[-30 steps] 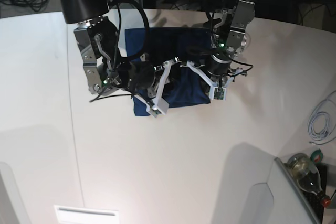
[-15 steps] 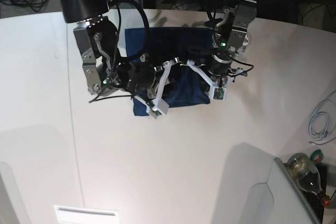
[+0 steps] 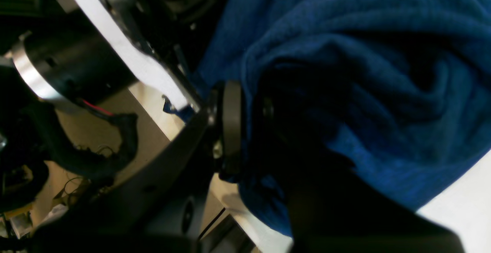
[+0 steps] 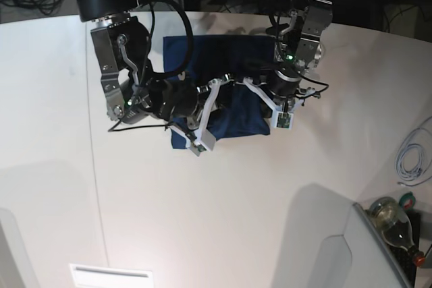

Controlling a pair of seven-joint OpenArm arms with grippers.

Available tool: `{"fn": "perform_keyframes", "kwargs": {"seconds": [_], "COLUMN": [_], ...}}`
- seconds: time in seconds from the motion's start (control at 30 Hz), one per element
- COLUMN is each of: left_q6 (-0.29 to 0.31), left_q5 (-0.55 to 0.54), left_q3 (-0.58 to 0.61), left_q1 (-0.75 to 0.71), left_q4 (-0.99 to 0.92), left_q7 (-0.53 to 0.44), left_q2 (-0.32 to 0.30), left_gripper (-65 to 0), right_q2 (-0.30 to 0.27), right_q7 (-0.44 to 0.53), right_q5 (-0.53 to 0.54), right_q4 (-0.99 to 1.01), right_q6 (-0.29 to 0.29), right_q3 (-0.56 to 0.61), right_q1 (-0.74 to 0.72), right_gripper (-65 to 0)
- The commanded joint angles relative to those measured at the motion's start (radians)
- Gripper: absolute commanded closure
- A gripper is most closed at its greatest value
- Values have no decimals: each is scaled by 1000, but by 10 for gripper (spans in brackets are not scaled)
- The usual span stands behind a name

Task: Layout the t-shirt on the table in an organized manner, then fold the t-shirt properly
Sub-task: 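Release the shirt with the left gripper and lift it away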

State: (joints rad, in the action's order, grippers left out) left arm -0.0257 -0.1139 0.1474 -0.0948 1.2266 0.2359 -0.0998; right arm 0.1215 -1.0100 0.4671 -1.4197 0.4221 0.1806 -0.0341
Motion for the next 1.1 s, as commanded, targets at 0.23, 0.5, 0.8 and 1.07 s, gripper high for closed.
{"fn": "perform_keyframes", "kwargs": {"seconds": [0.23,0.5,0.8,1.07], "left_q6": [2,2,2,2], "left_q5": [-7,-7,-14,-7], "left_q3": [1,-1,-6,-96], "left_q1": [-4,-18,-59,-78], "left_q4": [25,46,111,132], "left_q7": [-19,-19,-19,-19], "left_q2": [1,-4,-25,-25], "left_gripper": [0,0,0,0], "right_q2": [13,13,13,13], "right_q7": [20,21,21,23], "right_q5": [23,23,23,23], "right_q4": [-14,-14,-14,-14], "right_q6": [4,4,4,4], "right_q3": [3,1,1,1], "right_q1": [-11,-10,3,4], "right_gripper": [-12,-12,-12,-12]}}
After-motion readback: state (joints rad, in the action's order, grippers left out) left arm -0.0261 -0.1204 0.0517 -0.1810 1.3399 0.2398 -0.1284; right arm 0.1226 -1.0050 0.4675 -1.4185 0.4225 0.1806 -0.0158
